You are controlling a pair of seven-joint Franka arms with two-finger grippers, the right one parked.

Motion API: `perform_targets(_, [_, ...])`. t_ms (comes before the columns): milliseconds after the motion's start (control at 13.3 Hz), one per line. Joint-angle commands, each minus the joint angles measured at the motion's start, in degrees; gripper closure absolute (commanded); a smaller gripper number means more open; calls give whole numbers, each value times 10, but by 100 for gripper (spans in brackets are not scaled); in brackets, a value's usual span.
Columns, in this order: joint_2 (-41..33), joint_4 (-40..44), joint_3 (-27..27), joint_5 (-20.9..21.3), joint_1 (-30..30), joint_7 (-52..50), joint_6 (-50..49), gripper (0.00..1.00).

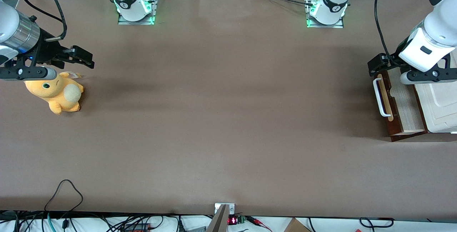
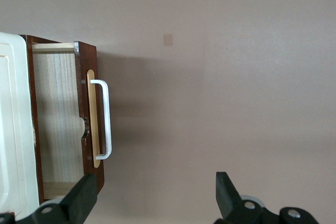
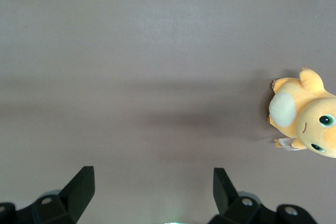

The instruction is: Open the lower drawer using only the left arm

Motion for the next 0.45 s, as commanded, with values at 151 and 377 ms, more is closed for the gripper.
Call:
perform_targets(151, [-5, 13, -1, -11, 4, 15, 0, 0])
perform_targets(377, [-5, 13, -1, -11, 4, 15, -3, 0])
